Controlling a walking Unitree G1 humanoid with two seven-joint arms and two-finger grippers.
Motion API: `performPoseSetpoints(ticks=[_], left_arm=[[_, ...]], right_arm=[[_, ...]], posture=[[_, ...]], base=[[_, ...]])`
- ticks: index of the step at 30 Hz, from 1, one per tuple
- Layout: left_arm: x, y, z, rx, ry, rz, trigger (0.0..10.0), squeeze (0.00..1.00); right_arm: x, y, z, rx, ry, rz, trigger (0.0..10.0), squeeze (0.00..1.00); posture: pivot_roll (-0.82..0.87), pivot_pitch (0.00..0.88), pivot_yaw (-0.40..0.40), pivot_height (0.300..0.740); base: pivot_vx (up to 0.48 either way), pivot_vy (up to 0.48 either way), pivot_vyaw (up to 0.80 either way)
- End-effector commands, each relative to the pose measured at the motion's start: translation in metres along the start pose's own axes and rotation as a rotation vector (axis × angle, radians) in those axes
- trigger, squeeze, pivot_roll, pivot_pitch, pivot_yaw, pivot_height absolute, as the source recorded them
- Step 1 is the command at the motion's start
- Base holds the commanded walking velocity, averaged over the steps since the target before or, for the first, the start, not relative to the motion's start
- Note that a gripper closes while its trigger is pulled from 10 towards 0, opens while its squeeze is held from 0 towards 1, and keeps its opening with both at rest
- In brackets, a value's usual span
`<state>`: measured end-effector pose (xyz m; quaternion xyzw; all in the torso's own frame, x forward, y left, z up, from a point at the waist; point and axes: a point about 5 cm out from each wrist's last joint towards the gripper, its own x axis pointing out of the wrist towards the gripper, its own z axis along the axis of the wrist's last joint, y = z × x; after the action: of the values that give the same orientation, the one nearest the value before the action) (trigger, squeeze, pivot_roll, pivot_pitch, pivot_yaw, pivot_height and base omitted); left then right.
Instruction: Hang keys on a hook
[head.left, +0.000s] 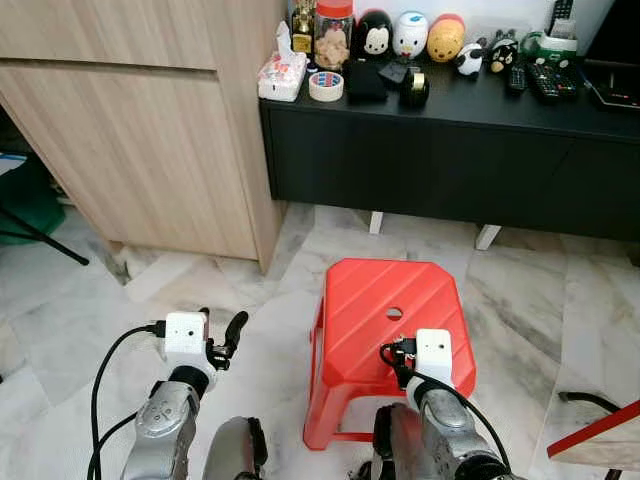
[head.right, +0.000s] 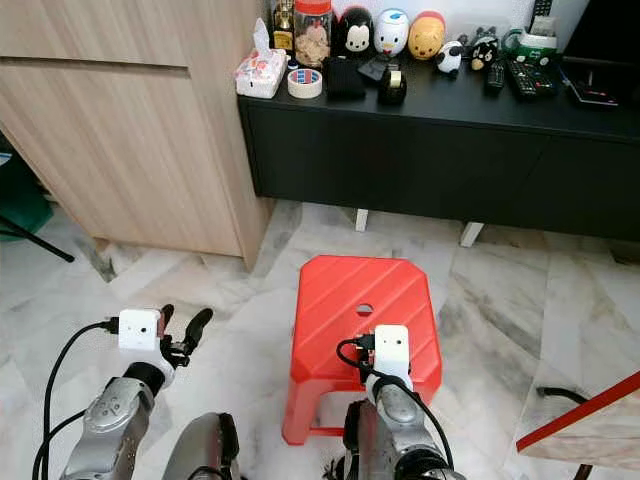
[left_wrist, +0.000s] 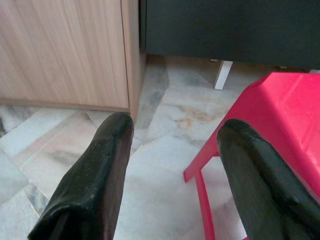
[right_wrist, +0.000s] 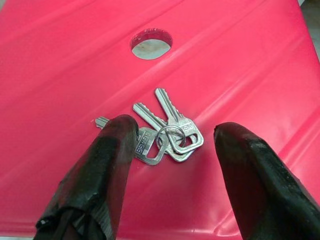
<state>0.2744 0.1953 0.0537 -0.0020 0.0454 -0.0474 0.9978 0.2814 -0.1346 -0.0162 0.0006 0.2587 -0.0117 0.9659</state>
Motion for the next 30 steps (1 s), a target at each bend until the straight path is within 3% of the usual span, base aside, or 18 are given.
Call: performPoseSetpoints(ticks=[1,8,9,10,11,30], left_arm=[[-0.003,-0.002,-0.004,0.0,0.022,-0.008,10.0,0.0],[-0.007,-0.003,-0.006,0.0,0.03,-0.01,10.0,0.0],[-0.007,-0.004,-0.007,0.0,0.031,-0.009,10.0,0.0],[-0.007,-0.004,-0.007,0.0,0.031,-0.009,10.0,0.0],[-0.008,-0.003,-0.007,0.001,0.032,-0.008,10.0,0.0],[-0.014,-0.003,-0.01,0.013,0.052,-0.012,10.0,0.0]], right_arm=[[0.0,-0.002,-0.004,0.001,0.028,-0.013,10.0,0.0],[-0.001,-0.006,-0.009,0.01,0.056,-0.032,10.0,0.0],[-0.002,-0.006,-0.009,0.013,0.058,-0.028,4.6,0.0],[-0.002,-0.006,-0.009,0.013,0.058,-0.028,4.6,0.0],[-0.002,-0.005,-0.01,0.011,0.06,-0.024,0.0,0.0],[-0.001,-0.002,-0.008,0.003,0.054,-0.013,0.0,0.0]], posture=[[0.08,0.132,-0.022,0.582],[0.08,0.135,-0.023,0.582],[0.08,0.136,-0.024,0.582],[0.08,0.136,-0.024,0.582],[0.08,0.139,-0.025,0.582],[0.09,0.155,-0.027,0.582]], base=[[0.0,0.0,0.0],[0.0,0.0,0.0],[0.0,0.0,0.0],[0.0,0.0,0.0],[0.0,0.0,0.0],[0.0,0.0,0.0]])
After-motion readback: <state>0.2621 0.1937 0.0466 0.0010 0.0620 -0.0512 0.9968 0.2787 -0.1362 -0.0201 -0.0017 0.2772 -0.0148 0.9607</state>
